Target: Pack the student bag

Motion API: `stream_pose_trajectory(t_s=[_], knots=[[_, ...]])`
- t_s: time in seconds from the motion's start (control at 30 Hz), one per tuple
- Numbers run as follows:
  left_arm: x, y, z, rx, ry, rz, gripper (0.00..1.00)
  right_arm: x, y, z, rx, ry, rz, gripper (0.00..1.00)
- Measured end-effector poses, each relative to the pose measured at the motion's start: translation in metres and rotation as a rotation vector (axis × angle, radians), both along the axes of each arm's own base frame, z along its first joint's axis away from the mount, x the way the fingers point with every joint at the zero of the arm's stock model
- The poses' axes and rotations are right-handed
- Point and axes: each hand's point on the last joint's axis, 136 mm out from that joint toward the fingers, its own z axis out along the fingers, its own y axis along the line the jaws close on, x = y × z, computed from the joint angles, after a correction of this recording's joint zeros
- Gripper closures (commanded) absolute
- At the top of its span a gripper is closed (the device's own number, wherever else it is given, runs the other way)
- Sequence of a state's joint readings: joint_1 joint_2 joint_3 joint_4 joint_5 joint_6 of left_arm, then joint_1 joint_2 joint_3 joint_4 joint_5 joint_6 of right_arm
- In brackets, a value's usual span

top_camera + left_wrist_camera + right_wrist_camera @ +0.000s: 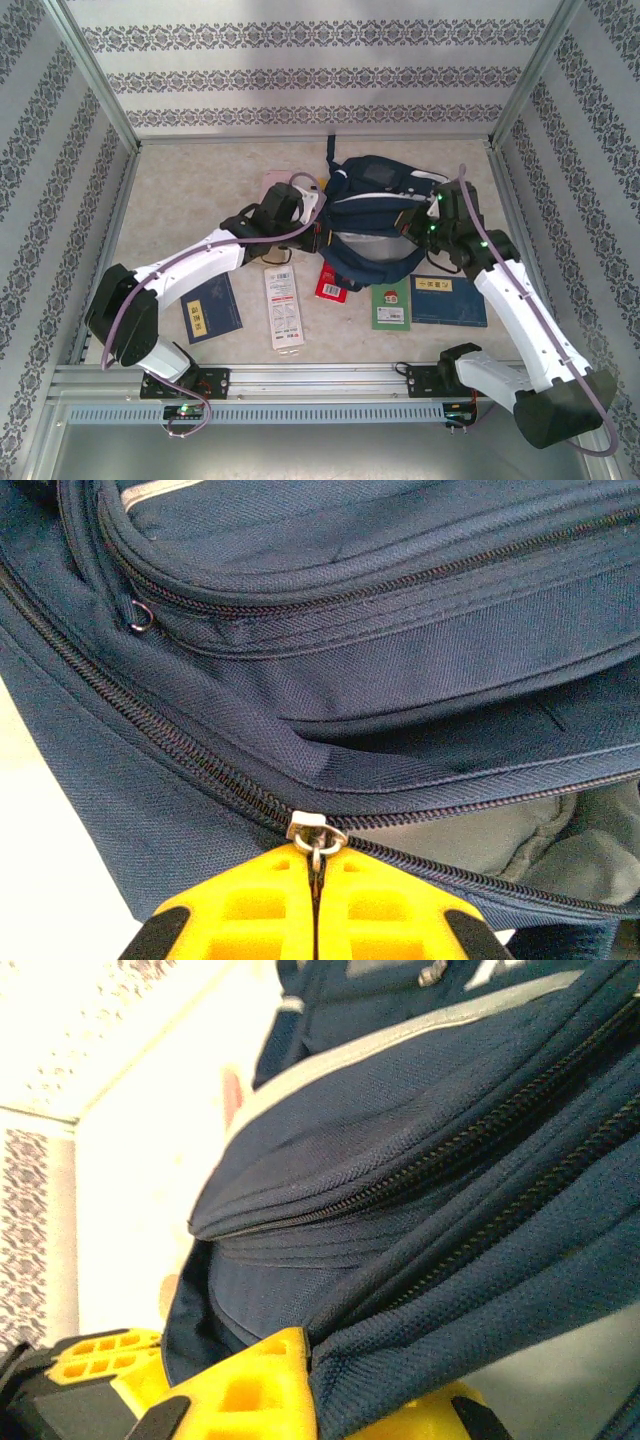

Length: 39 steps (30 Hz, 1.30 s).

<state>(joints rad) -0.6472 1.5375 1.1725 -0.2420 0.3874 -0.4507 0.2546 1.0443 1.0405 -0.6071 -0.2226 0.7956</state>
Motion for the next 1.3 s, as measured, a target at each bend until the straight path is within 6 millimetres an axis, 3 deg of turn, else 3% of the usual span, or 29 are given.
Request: stream_pose_trajectory(t_s=[0.2,0.33,0.4,0.57,0.67,0.73,0.77,0.83,1.07,1.3], knots=[[0.027,0.0,0.065,-0.042,-0.104,0.049,1.0,0.021,0.002,0.04,0.057,-0.118,-0.025,1.0],[0.022,0.007,0.079,-0.049,-0.124,0.057,1.0,0.021,0.002,0.041,0.055,-0.137,-0.013,1.0],[0.008,0.011,0.078,-0.061,-0.114,0.037,1.0,0.014,0.001,0.034,0.04,-0.142,-0.001,1.0],[-0.042,0.002,0.049,-0.065,-0.057,-0.054,1.0,-0.002,-0.009,0.01,0.0,-0.116,0.012,0.99],[-0.072,-0.014,0.018,-0.046,-0.011,-0.119,1.0,-0.011,-0.021,-0.013,-0.038,-0.054,-0.015,0.84],[-0.086,-0.024,-0.001,-0.034,0.018,-0.148,1.0,-0.016,-0.027,-0.028,-0.068,-0.004,-0.033,0.59],[-0.089,-0.027,-0.008,-0.032,0.031,-0.155,1.0,-0.018,-0.03,-0.033,-0.079,0.013,-0.043,0.52],[-0.092,-0.037,-0.021,-0.041,0.059,-0.166,1.0,-0.022,-0.034,-0.043,-0.101,0.049,-0.059,0.45],[-0.096,-0.063,-0.049,-0.035,0.11,-0.19,1.0,-0.049,-0.03,-0.05,-0.11,0.157,-0.089,0.49],[-0.101,-0.081,-0.054,-0.03,0.114,-0.222,1.0,-0.08,0.001,-0.049,0.023,0.226,-0.072,0.45]])
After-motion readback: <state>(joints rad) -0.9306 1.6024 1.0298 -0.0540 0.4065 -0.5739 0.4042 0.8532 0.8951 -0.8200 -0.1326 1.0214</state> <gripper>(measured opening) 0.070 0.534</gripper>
